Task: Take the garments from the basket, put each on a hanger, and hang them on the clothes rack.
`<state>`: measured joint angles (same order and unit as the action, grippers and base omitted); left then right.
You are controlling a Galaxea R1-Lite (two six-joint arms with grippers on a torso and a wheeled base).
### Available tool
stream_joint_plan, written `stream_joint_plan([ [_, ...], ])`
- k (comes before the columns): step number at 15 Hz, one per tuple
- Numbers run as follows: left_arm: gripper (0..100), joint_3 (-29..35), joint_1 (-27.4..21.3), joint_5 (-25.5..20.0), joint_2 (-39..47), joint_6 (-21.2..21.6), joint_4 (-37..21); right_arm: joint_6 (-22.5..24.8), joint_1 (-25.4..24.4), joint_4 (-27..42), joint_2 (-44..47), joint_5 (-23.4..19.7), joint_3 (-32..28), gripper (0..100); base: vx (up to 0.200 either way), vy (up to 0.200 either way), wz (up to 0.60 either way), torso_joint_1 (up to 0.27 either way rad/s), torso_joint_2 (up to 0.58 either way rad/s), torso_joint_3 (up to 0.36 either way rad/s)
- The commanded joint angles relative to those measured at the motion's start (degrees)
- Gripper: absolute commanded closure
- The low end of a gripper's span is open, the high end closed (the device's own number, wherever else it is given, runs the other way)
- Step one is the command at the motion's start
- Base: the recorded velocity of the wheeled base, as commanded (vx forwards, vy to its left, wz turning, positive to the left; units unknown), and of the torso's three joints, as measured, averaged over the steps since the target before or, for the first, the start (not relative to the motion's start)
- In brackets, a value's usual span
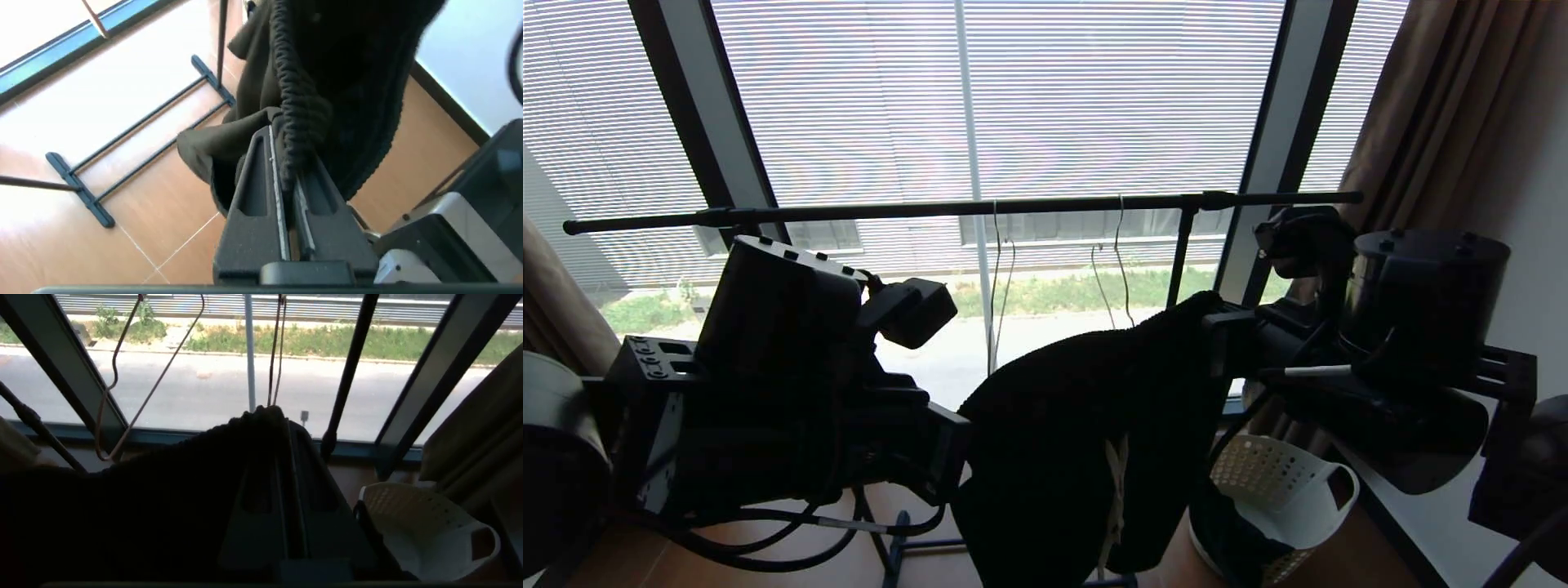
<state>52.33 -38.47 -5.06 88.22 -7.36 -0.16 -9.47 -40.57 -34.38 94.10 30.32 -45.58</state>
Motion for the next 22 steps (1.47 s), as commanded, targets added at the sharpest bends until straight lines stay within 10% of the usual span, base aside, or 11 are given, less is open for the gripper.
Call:
stream_joint_plan([
  [1, 100, 3.8, 2.1, 0.0, 0.8, 1.0, -0.2, 1.1, 0.0, 0.5, -6.6, -2.7, 7.6, 100, 0.0, 0.0, 0.0, 0.0, 0.0, 0.0],
  [18, 100, 23.2, 4.4, -1.6, 9.5, 2.5, -1.3, 2.5, -3.2, 0.0, -2.5, -4.5, 13.3, 100, 0.0, 0.0, 0.0, 0.0, 0.0, 0.0],
  [19, 100, 23.5, 4.0, -1.6, 9.5, 2.5, -1.8, 2.5, -3.2, 0.0, -2.4, -4.5, 14.0, 0, 0.0, 0.0, 0.0, 0.0, 0.0, 0.0],
  [22, 100, 23.6, 3.4, -1.6, 9.5, 2.5, -1.8, 2.9, -3.2, 0.1, -2.6, -4.9, 15.0, 0, 0.0, 0.0, 0.0, 0.0, 0.0, 0.0],
])
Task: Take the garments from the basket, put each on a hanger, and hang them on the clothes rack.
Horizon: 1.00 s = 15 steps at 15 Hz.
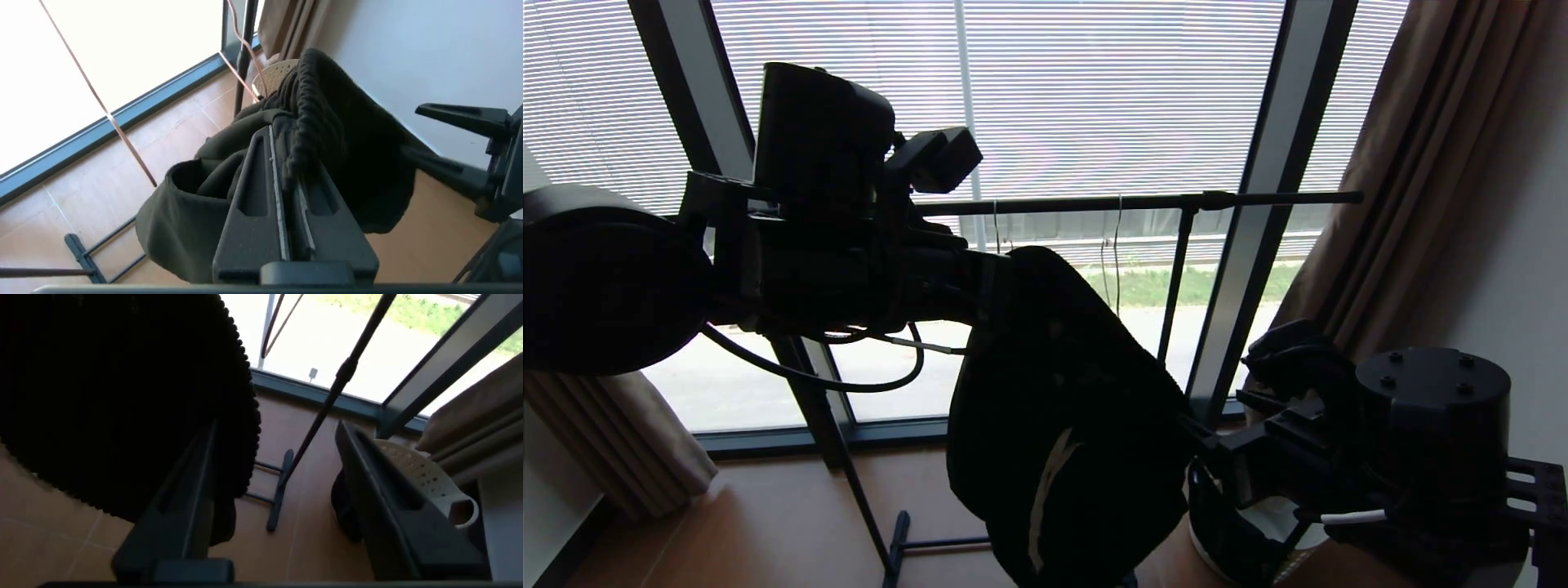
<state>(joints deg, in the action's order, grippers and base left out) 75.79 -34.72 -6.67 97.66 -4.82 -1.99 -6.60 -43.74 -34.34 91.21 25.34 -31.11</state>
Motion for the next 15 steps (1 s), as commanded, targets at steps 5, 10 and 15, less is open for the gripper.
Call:
stream_joint_plan([
  [5, 100, -0.1, -1.3, 0.2, -0.3, 0.0, 0.1, 2.4, 0.5, -0.5, -0.3, -5.0, 2.5, 0, 0.0, 0.0, 0.0, 0.0, 0.0, 0.0],
  [10, 100, -0.6, -2.5, 0.0, -1.6, 0.0, -0.3, 7.0, 4.7, -3.8, -0.3, -15.4, 1.9, 0, 0.0, 0.0, 0.0, 0.0, 0.0, 0.0],
  [15, 100, -1.3, -4.0, -0.3, -2.3, 0.2, -0.2, 8.4, 14.7, -5.0, 0.3, -31.5, 1.8, 0, 0.0, 0.0, 0.0, 0.0, 0.0, 0.0],
])
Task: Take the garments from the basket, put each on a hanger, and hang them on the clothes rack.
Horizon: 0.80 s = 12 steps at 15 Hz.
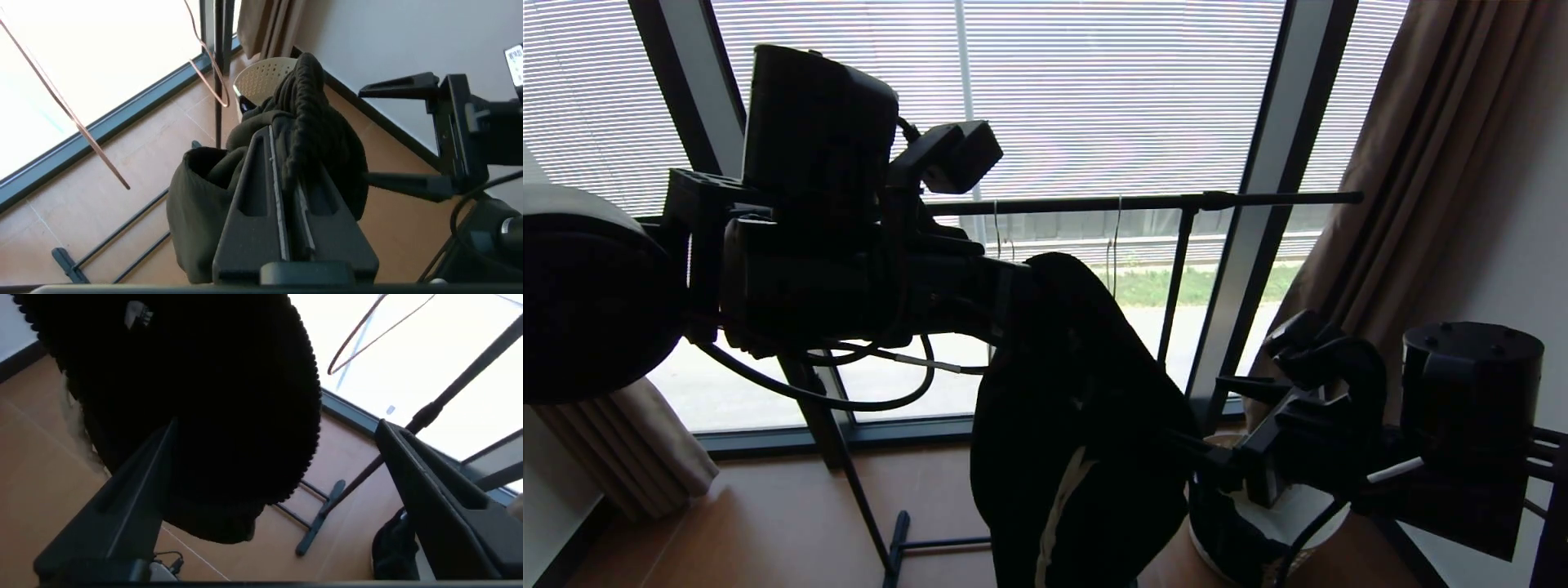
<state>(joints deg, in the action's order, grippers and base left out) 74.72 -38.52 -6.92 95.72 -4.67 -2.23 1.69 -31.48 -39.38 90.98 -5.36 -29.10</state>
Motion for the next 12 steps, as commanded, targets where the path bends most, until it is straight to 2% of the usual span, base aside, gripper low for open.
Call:
stream_joint_plan([
  [1, 100, -0.4, -0.9, 0.0, -0.4, 0.0, 0.1, 0.0, 3.8, -0.2, 1.0, -1.3, -0.4, 0, 0.0, 0.0, 0.0, 0.0, 0.0, 0.0],
  [6, 100, -0.9, -1.4, -1.4, -0.6, 0.0, 0.2, -0.1, 3.8, -4.6, 5.4, -1.4, 0.1, 0, 0.0, 0.0, 0.0, 0.0, 0.0, 0.0],
  [12, 100, -1.4, -1.4, -1.4, -0.8, 0.0, 0.3, -0.2, 3.4, -4.7, 10.0, -1.5, 1.0, 0, 0.0, 0.0, 0.0, 0.0, 0.0, 0.0],
])
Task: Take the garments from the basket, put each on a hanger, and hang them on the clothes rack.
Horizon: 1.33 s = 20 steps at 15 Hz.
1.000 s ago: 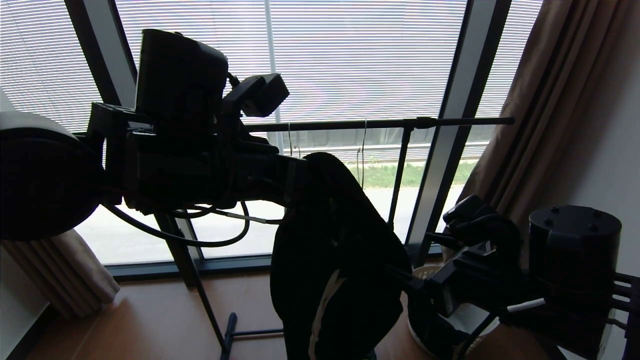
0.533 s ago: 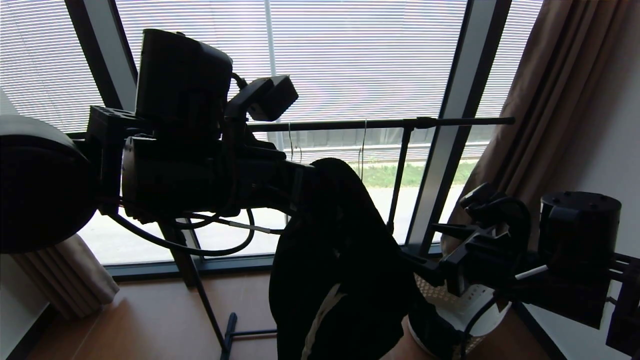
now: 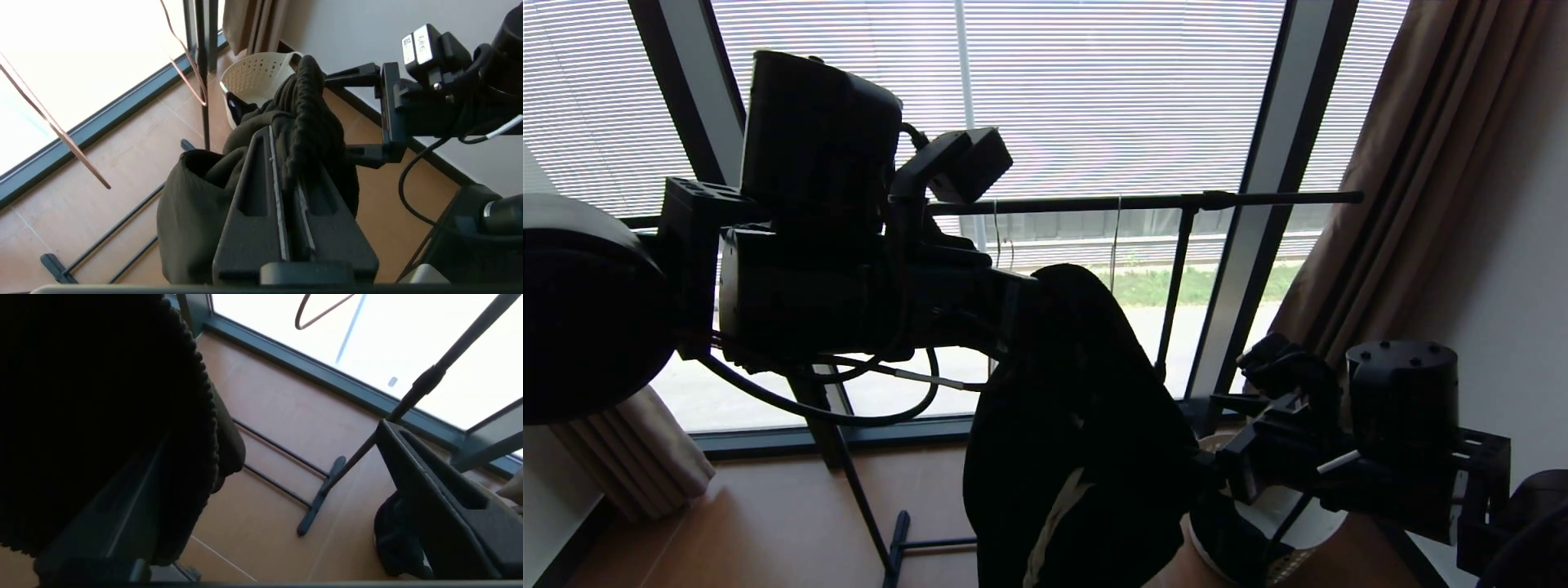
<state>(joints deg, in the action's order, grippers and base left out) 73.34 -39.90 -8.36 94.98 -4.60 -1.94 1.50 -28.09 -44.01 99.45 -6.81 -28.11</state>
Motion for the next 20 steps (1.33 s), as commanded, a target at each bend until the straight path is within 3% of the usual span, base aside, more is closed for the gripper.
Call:
stream_joint_plan([
  [1, 100, 0.0, 0.0, -0.1, -0.1, -0.1, 0.0, -0.1, -0.1, -0.1, 2.5, 0.0, -0.1, 0, 0.0, 0.0, 0.0, 0.0, 0.0, 0.0],
  [2, 100, 0.0, 0.0, -0.1, -0.1, -0.1, 0.0, -0.2, -0.8, -1.2, 3.5, 0.0, -0.2, 100, 0.0, 0.0, 0.0, 0.0, 0.0, 0.0],
  [6, 100, -0.9, 0.3, -0.1, 0.0, -0.1, -0.1, -1.5, -0.7, -6.2, 3.0, 0.4, 0.5, 100, 0.0, 0.0, 0.0, 0.0, 0.0, 0.0],
  [10, 100, -7.1, 3.2, -5.1, 0.1, -0.1, 4.9, -1.4, 3.0, -5.5, -2.9, 0.4, 0.1, 100, 0.0, 0.0, 0.0, 0.0, 0.0, 0.0],
  [16, 100, -12.4, 4.2, -5.3, 0.1, 1.6, 6.0, -1.5, 7.0, -5.3, -6.6, 1.2, -1.9, 100, 0.0, 0.0, 0.0, 0.0, 0.0, 0.0],
  [17, 0, -13.0, 4.2, -5.3, 0.1, 1.7, 6.0, -1.5, 7.0, -5.3, -6.8, 1.2, -1.9, 100, 0.0, 0.0, 0.0, 0.0, 0.0, 0.0],
  [20, 0, -14.2, 4.9, -5.3, 0.0, 1.8, 6.1, -1.5, 7.4, -5.3, -7.1, 2.1, -2.3, 100, 0.0, 0.0, 0.0, 0.0, 0.0, 0.0],
])
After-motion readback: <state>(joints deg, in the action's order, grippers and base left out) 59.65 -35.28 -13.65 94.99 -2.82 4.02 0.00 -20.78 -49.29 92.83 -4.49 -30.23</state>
